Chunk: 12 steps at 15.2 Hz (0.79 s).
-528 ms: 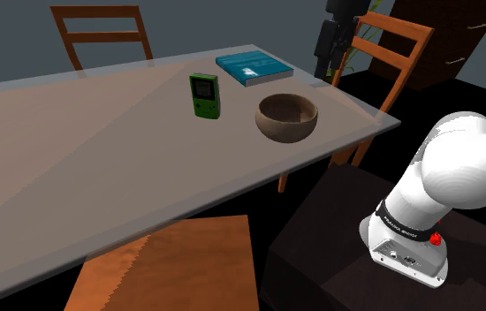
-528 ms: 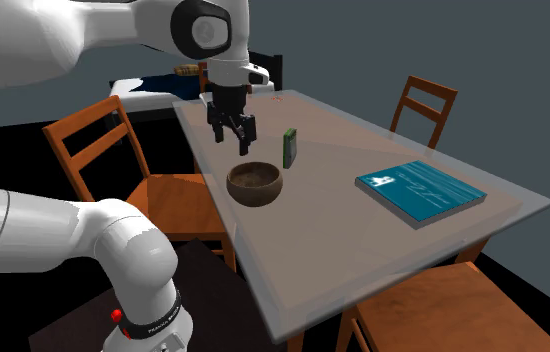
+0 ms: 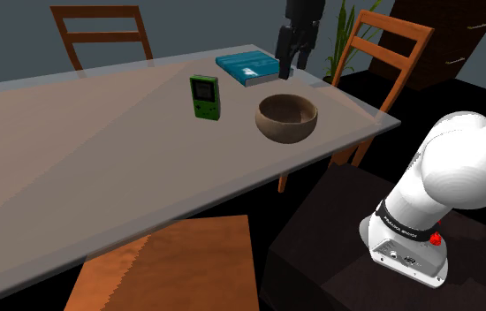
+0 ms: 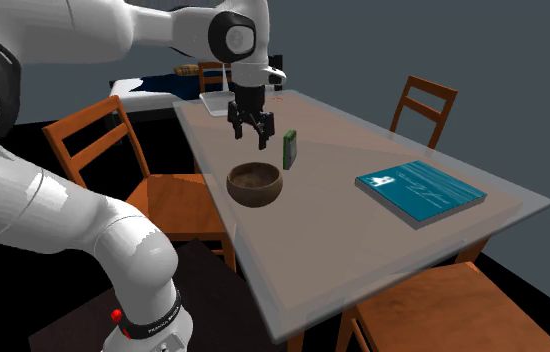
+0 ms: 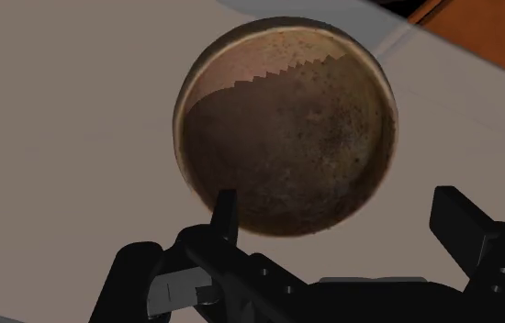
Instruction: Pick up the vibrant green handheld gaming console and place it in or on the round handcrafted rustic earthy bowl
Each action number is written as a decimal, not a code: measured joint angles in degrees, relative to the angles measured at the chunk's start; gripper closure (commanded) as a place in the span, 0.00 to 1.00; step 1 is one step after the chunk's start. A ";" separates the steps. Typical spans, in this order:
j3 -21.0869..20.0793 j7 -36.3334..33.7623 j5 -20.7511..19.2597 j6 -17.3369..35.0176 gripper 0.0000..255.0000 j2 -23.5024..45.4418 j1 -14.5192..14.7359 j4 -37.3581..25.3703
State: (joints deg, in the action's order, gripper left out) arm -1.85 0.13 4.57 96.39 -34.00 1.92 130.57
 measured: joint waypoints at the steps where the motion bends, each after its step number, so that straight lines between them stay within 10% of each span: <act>1: -0.24 -0.09 -0.16 0.21 0.00 1.87 0.05 -1.62; 12: -3.25 -2.05 -3.14 6.53 0.00 27.46 0.75 -20.44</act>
State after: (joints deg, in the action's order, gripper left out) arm -5.11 -1.92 1.43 102.92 -6.55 2.67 110.13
